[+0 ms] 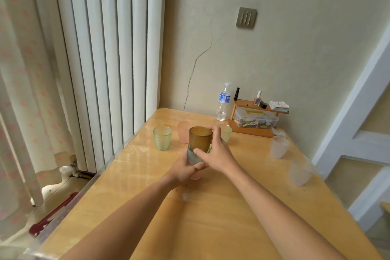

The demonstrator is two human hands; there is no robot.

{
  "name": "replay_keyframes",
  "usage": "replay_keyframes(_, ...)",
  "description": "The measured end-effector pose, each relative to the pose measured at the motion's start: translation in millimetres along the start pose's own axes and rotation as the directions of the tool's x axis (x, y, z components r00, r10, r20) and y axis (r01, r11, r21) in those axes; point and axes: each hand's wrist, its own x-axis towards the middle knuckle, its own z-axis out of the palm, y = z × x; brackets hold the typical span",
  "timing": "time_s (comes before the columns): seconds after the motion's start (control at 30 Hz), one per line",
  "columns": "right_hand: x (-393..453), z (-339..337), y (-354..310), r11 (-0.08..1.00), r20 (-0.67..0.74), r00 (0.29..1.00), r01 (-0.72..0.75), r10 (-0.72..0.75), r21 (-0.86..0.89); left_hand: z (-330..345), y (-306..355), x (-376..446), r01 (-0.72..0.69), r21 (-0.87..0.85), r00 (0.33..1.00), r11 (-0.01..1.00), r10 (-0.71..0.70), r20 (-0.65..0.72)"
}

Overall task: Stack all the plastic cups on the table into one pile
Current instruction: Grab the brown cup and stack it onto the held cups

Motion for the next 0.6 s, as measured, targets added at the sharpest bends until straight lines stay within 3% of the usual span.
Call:
replay_keyframes(0.27, -4, 8, 5, 0.998, -0.054, 0.997, -0.061, 0.061, -0.002, -1, 3, 1, -0.013, 0.063, 1.000, 0.998, 0.015, -0.026)
replay_keyframes(0.4, -6, 11, 7, 0.998, -0.072, 0.997, -0.008, 0.004, -0.055, -4, 6, 5, -0.092, 0.095, 0.992, 0.991, 0.099, -0.073)
replay_keyframes(0.6, -6, 14, 12, 1.000, -0.023, 0.999, -0.028, 0.028, 0.015, 0, 1, 8, -0.176, 0.110, 0.981, 0.978, 0.184, -0.066)
